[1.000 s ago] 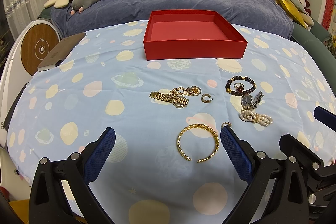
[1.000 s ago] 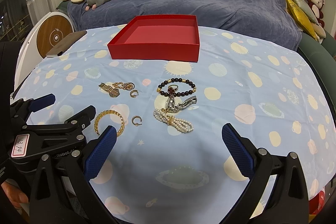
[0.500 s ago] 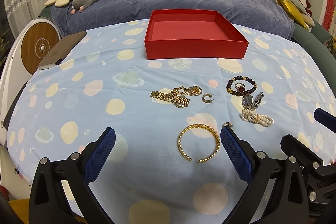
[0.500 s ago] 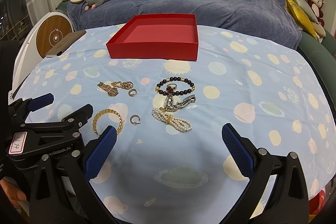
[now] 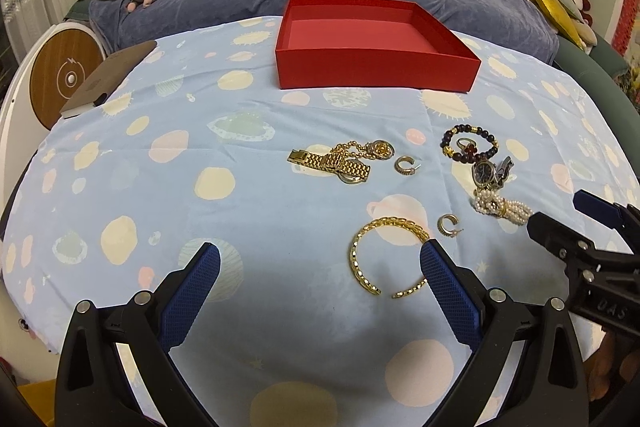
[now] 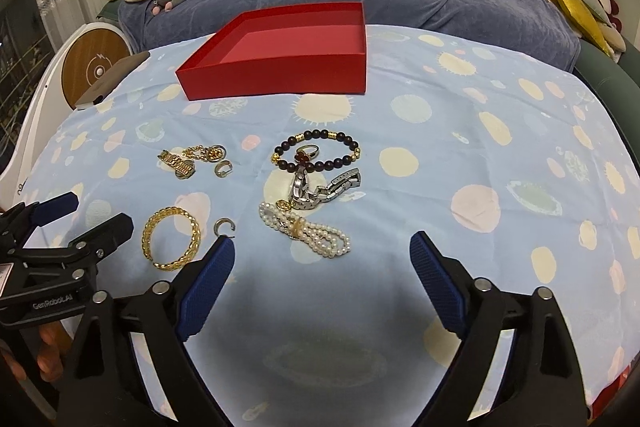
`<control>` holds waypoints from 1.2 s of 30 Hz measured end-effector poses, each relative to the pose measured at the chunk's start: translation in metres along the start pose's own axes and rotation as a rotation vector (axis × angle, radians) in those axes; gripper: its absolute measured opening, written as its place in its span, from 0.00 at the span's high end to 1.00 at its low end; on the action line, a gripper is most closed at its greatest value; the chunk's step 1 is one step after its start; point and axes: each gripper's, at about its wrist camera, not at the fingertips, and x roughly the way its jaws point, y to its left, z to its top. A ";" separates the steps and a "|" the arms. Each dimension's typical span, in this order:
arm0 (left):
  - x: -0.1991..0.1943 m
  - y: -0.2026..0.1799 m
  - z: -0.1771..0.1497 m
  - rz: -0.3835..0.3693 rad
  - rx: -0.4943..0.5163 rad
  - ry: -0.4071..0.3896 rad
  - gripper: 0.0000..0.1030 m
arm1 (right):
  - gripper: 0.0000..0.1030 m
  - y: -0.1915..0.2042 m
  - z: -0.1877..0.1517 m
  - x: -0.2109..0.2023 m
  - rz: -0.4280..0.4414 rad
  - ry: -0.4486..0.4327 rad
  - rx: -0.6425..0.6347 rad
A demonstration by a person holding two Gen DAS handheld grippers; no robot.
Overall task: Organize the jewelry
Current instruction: 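Grasp the white pearl necklace with the right tool while the left tool grasps the gold cuff bangle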
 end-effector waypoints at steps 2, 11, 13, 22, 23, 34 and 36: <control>0.006 -0.002 -0.003 -0.008 0.015 0.008 0.05 | 0.24 -0.002 0.001 0.007 0.015 0.009 -0.002; 0.030 -0.022 -0.013 -0.027 0.084 0.032 0.05 | 0.29 0.000 0.003 0.032 0.021 0.038 -0.038; 0.033 -0.023 -0.011 -0.053 0.084 0.028 0.05 | 0.32 -0.001 0.004 0.037 0.031 0.050 -0.039; 0.045 -0.037 -0.011 -0.055 0.107 0.050 0.05 | 0.50 0.000 0.003 0.041 0.017 0.040 -0.084; 0.046 -0.036 -0.009 -0.056 0.104 0.052 0.05 | 0.53 -0.001 0.003 0.041 0.015 0.039 -0.087; 0.038 -0.039 -0.006 -0.105 0.129 0.023 0.44 | 0.74 -0.005 0.003 0.037 0.039 0.050 -0.082; 0.038 -0.038 -0.005 -0.112 0.123 0.025 0.44 | 0.69 -0.005 0.004 0.037 0.043 0.040 -0.082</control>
